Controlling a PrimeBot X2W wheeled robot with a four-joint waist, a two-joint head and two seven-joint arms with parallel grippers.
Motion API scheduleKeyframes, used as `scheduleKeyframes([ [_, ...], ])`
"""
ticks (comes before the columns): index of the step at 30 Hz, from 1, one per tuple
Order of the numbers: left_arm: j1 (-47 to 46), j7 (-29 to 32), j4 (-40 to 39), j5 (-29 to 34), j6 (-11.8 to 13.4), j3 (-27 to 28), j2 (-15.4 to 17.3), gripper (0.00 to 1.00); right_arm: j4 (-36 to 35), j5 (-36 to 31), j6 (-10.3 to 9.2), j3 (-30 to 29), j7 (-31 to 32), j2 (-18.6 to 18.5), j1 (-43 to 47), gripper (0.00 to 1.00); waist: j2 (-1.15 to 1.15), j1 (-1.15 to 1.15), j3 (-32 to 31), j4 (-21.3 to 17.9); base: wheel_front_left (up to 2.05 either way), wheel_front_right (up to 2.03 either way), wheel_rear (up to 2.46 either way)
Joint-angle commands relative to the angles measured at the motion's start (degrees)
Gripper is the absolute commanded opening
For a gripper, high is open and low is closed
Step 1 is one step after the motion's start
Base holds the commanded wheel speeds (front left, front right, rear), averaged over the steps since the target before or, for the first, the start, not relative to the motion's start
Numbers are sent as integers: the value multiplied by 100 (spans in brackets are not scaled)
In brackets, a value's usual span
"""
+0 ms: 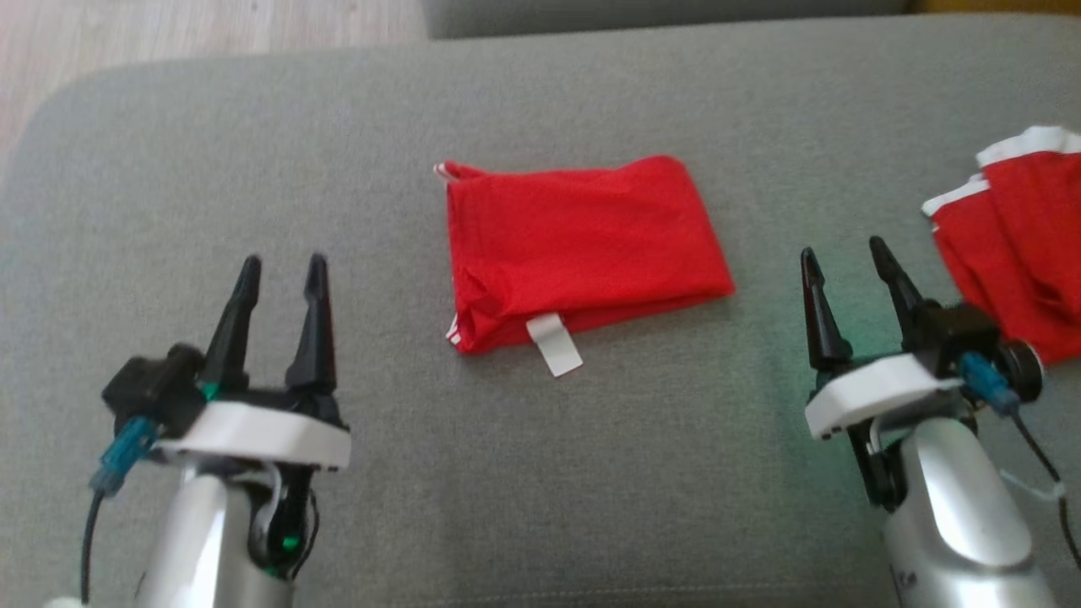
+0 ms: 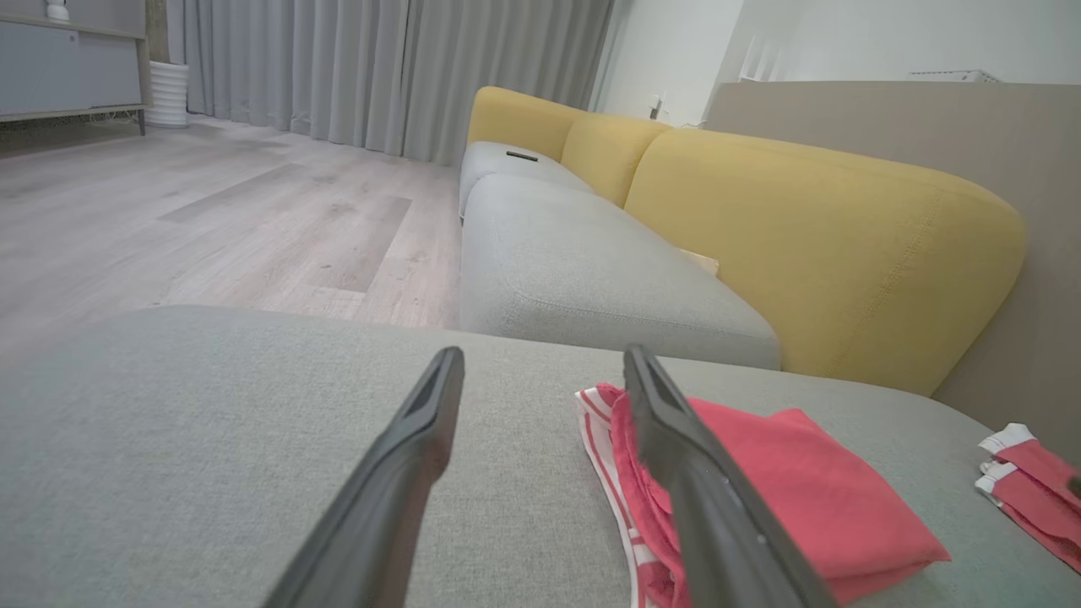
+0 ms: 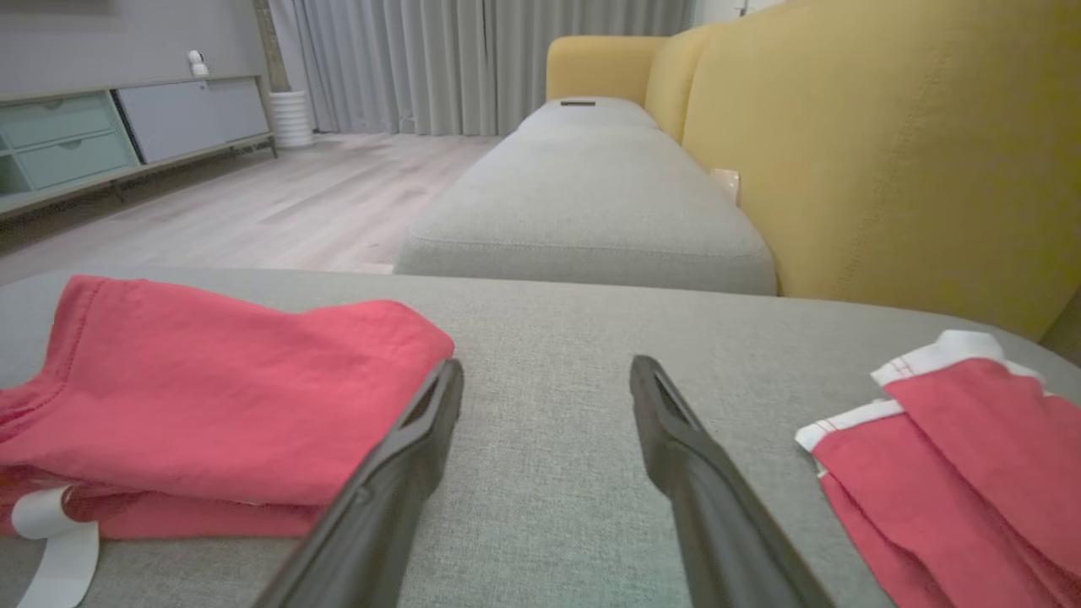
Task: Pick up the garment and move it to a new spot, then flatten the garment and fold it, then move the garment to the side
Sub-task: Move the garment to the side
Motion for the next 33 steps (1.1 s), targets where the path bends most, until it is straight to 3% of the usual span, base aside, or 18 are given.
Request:
scheduleKeyframes([
  [1,-344,-29,-221,-41,15,90,46,100,-117,-27,-5,131,26,53,-390,100,0,0,188,122,0,0,0],
  [15,-733,-29,-118,-239,29,-342,46,100,1136,811,-5,460,1043,54,-1340,100,0,0,703,749,0,0,0],
  [24,-743,-29,-77,-242,47,-338,46,100,1832,1076,-5,753,1363,54,-1625,100,0,0,706,849,0,0,0],
  [25,-741,-29,-72,-240,55,-331,46,100,1902,1049,-5,774,1352,54,-1653,83,0,0,687,834,0,0,0],
  [26,-738,-29,-69,-238,58,-331,46,100,1956,1004,-5,786,1311,54,-1686,45,0,0,671,815,0,0,0],
  [27,-737,-29,-66,-233,58,-334,46,100,1995,949,-5,804,1247,52,-1718,0,0,0,651,787,0,0,0],
  [33,-671,-29,-36,-143,37,-394,46,100,2062,337,-5,1205,721,-124,-1869,0,0,0,441,467,0,0,0],
])
